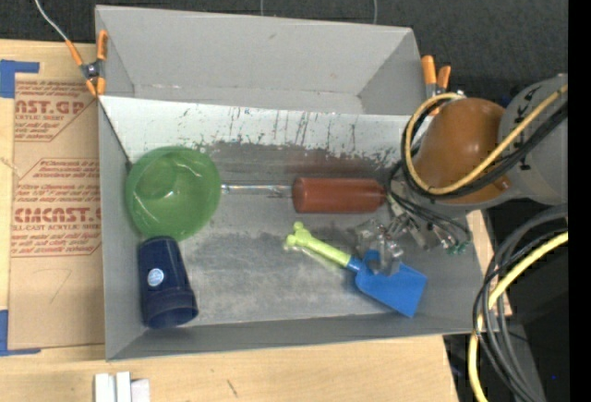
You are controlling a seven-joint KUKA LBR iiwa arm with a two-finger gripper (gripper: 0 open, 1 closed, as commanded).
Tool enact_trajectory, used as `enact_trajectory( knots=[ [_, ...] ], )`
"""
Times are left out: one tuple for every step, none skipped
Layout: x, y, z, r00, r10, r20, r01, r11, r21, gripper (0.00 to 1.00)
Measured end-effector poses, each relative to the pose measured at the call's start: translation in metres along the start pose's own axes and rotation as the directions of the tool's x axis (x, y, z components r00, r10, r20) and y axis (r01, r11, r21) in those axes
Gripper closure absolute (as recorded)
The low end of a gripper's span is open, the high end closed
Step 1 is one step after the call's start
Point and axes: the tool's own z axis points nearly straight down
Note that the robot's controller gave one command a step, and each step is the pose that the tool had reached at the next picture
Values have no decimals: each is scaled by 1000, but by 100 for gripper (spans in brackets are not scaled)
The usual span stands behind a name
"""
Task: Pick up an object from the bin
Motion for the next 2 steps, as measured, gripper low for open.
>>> enact_trajectory(
  knots=[
    [0, 0, 0, 1000, 0, 0, 0, 1000, 0, 100],
    [0, 0, 0, 1000, 0, 0, 0, 1000, 0, 100]
  ],
)
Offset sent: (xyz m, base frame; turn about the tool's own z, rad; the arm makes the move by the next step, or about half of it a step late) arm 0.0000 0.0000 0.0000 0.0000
